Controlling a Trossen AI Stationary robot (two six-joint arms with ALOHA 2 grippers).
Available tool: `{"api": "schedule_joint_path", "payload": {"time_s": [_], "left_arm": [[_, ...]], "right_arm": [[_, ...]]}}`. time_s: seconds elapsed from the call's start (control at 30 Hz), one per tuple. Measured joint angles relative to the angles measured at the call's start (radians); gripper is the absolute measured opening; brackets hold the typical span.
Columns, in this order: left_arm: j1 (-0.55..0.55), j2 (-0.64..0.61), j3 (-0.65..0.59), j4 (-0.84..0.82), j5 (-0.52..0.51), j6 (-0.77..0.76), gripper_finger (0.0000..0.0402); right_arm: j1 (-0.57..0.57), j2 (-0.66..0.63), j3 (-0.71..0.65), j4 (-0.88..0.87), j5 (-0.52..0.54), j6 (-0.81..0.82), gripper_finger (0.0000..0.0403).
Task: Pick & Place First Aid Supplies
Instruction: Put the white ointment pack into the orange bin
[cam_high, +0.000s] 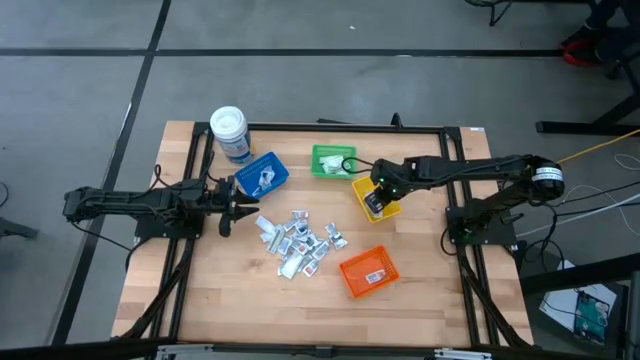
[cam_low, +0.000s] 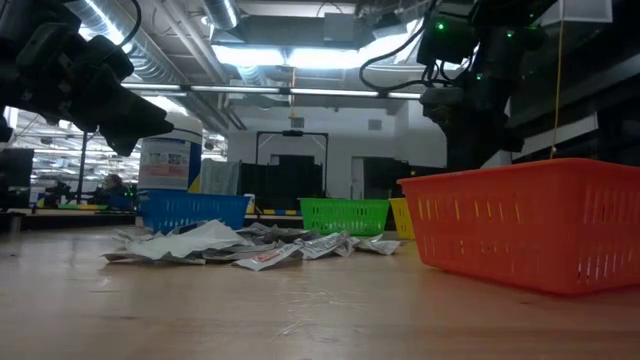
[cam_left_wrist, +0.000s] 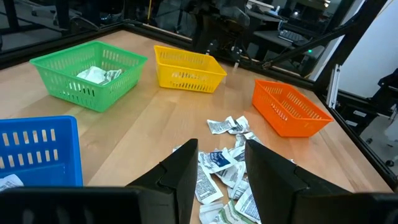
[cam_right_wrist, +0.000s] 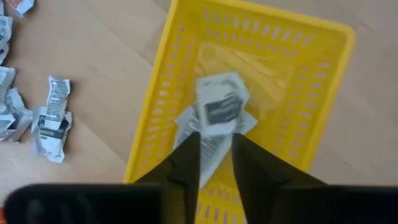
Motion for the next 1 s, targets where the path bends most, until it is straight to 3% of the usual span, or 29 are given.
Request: {"api": "schedule_joint_path", "payload": {"time_s": [0.23,0.4,0.7,1.0], "left_arm": [[0.0,0.0,0.0,0.0,0.0,0.0,0.0127],[0.0,0.0,0.0,0.0,0.0,0.0,0.0127],[0.0,0.0,0.0,0.0,0.0,0.0,0.0127],[0.0,0.0,0.0,0.0,0.0,0.0,0.0127]], "right_arm": [[0.017,0.0,0.003,0.015,-0.018,-0.086,0.0182],[0.057,0.0,0.034,0.033,-0.036,-0.191,0.0219],[0.158,0.0,0.053,0.188,-0.035,-0.344,0.0232],[0.24,0.06,0.054,0.376,-0.037,-0.835,0.0232]]}}
